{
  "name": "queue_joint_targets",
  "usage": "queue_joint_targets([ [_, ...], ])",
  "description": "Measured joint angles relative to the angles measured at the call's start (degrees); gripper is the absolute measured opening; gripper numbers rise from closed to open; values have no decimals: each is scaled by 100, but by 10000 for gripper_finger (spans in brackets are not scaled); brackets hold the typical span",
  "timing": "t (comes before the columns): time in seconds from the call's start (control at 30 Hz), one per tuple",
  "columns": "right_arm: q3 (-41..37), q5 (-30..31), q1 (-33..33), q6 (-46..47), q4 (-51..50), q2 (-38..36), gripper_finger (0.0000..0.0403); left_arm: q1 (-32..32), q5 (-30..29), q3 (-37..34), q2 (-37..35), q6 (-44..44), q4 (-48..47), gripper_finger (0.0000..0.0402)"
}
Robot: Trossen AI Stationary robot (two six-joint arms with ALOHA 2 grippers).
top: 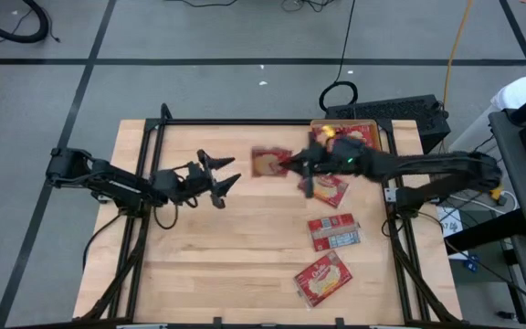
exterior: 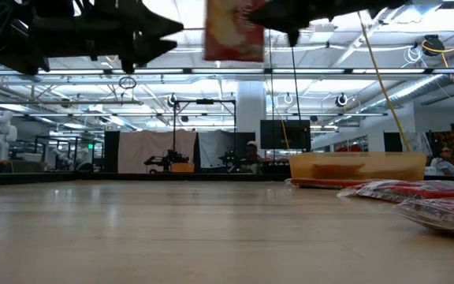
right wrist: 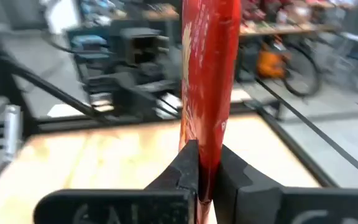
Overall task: Sort popcorn bags into baskets
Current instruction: Put the red popcorn bag into the orange bin
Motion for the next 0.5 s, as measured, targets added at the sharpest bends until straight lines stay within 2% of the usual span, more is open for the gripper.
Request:
queue_joint_targets([
  [0.13, 0, 2, -726, 46, -1251, -847, 8, 13, -130, 0, 2, -123, -390, 314],
  [0.27, 0, -86, -1639, -90, -2199, -1411, 8, 13, -130, 0, 2, -454, -693, 324],
  [0.5, 0, -1255, -3390, -159, -3481, -1468, 7, 2, 17, 0, 2, -781, -831, 296],
])
